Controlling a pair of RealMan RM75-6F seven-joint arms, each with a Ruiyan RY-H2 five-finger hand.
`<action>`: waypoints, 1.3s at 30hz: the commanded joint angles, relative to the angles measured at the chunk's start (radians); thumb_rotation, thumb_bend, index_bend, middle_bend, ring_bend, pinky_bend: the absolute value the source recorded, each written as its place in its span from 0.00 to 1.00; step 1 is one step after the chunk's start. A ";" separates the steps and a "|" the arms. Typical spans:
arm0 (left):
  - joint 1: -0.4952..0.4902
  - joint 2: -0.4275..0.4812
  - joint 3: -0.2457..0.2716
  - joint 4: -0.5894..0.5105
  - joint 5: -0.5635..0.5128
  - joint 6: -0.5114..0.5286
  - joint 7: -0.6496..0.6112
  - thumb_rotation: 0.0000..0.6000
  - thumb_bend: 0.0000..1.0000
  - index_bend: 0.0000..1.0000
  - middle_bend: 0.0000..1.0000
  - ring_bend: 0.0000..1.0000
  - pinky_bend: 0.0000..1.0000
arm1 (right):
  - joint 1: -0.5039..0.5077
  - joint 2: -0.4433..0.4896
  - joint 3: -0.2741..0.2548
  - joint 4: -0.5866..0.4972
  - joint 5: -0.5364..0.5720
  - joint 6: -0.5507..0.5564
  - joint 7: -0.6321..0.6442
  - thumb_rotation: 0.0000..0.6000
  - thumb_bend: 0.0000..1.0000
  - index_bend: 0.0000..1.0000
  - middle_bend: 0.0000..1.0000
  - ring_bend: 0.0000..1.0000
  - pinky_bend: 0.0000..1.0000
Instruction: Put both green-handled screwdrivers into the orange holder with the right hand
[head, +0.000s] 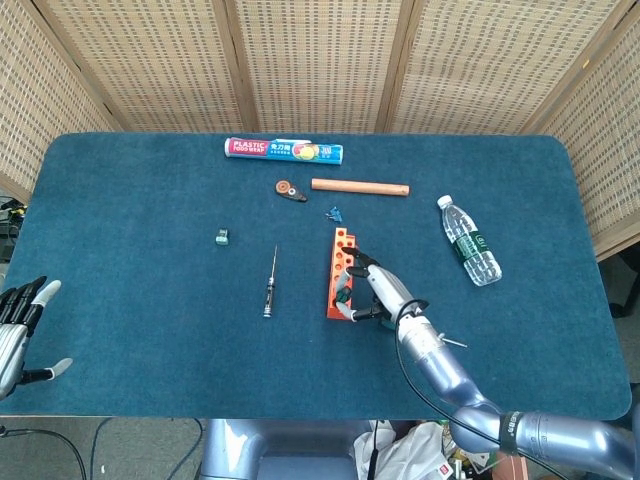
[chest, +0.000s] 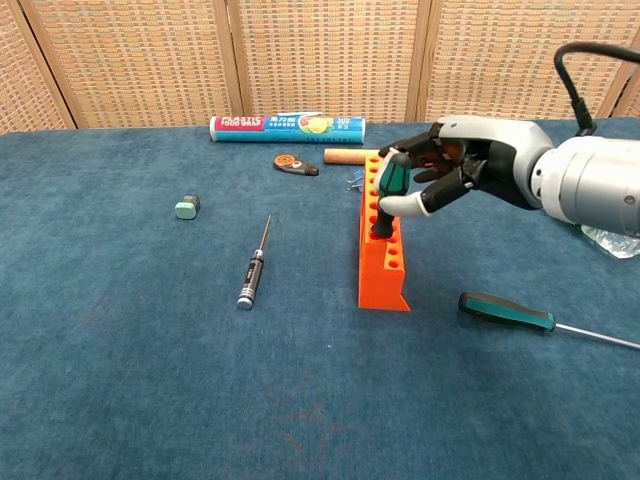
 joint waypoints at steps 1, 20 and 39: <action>0.000 0.000 0.000 0.000 -0.001 -0.001 0.000 1.00 0.00 0.00 0.00 0.00 0.00 | 0.006 0.006 -0.008 0.001 0.007 -0.013 -0.015 1.00 0.47 0.60 0.04 0.00 0.00; 0.000 0.002 0.003 -0.001 0.003 0.002 0.000 1.00 0.00 0.00 0.00 0.00 0.00 | 0.000 0.024 -0.008 -0.014 -0.028 -0.024 -0.009 1.00 0.24 0.33 0.00 0.00 0.00; 0.016 0.006 0.003 0.005 0.019 0.038 -0.018 1.00 0.00 0.00 0.00 0.00 0.00 | -0.172 0.192 -0.063 -0.147 -0.147 0.243 -0.111 1.00 0.20 0.22 0.00 0.00 0.00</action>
